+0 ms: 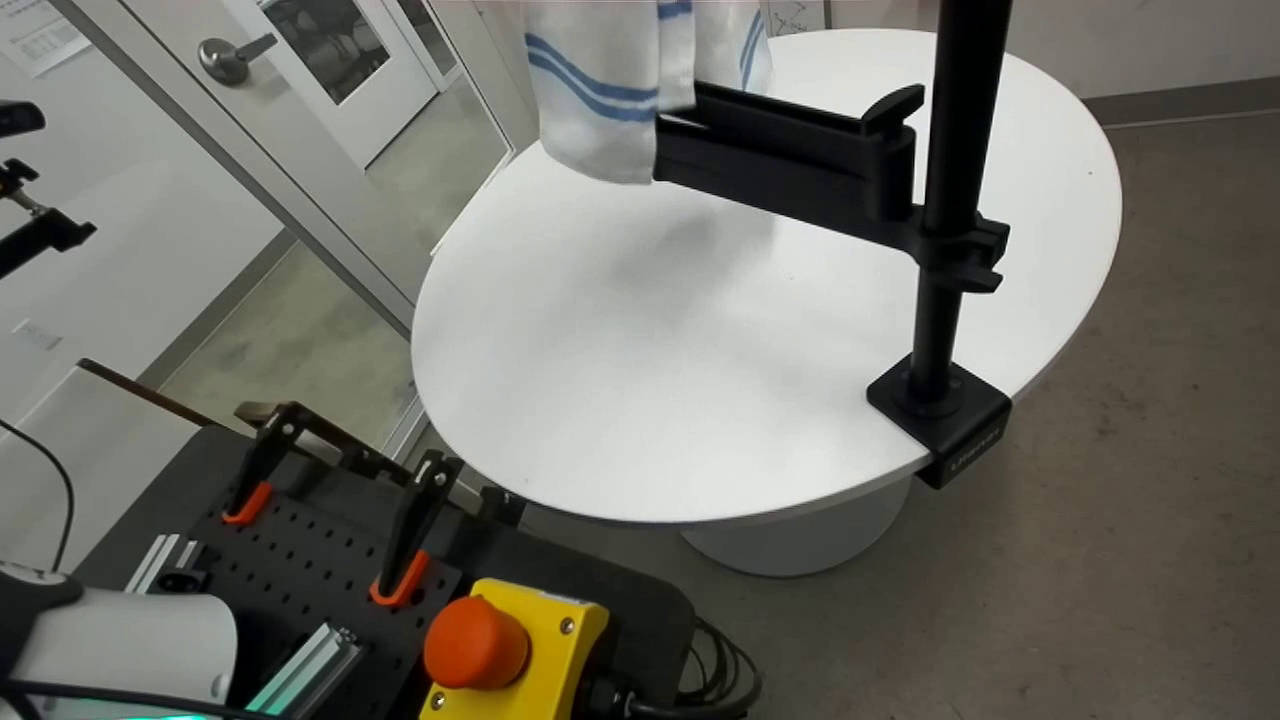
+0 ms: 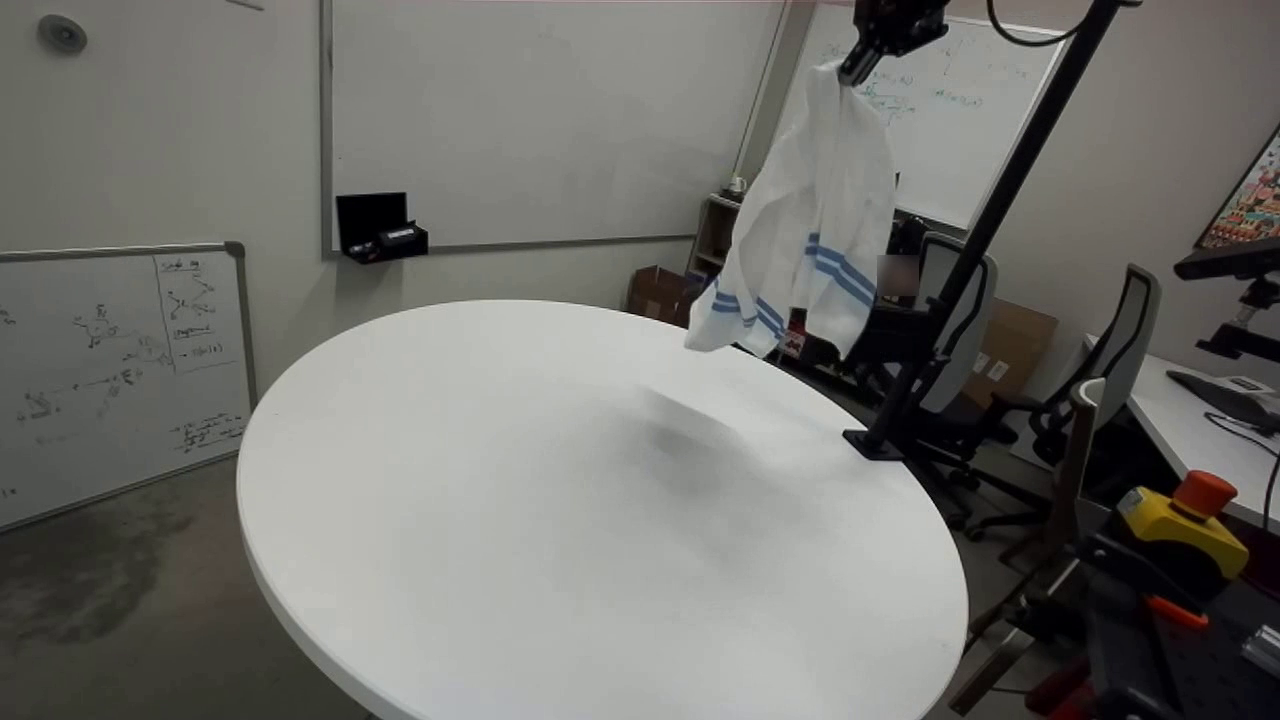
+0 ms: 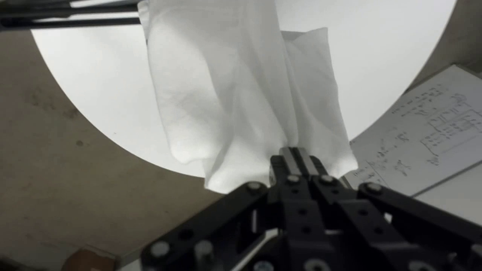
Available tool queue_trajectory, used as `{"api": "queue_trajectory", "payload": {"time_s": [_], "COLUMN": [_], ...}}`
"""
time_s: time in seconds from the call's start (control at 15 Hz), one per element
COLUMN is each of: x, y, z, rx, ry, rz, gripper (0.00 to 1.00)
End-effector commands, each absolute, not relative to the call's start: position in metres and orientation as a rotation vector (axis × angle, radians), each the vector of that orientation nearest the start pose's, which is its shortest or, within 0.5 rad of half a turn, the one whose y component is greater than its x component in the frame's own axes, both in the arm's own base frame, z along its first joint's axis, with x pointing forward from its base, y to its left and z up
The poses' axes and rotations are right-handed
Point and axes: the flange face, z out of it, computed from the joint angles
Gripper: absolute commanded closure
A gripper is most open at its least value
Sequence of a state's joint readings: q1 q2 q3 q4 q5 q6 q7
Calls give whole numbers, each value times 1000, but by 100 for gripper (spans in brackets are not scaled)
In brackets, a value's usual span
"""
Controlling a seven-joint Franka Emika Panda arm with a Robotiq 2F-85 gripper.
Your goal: Pick up the towel and place it on the table
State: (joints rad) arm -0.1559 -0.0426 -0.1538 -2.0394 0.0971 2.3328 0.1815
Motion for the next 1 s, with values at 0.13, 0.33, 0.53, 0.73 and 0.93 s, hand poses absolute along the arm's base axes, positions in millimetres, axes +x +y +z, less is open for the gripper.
{"api": "queue_trajectory", "payload": {"time_s": [0.13, 0.33, 0.53, 0.73, 0.93], "x": [534, 519, 500, 482, 464], "y": [-90, -53, -33, -15, 3], "z": [568, 582, 581, 561, 527], "rx": [-2862, -2859, -2882, -2930, -2993], "ry": [566, 470, 419, 345, 207], "rz": [-712, -702, -623, -446, -185], "gripper": [100, 100, 100, 100, 100]}}
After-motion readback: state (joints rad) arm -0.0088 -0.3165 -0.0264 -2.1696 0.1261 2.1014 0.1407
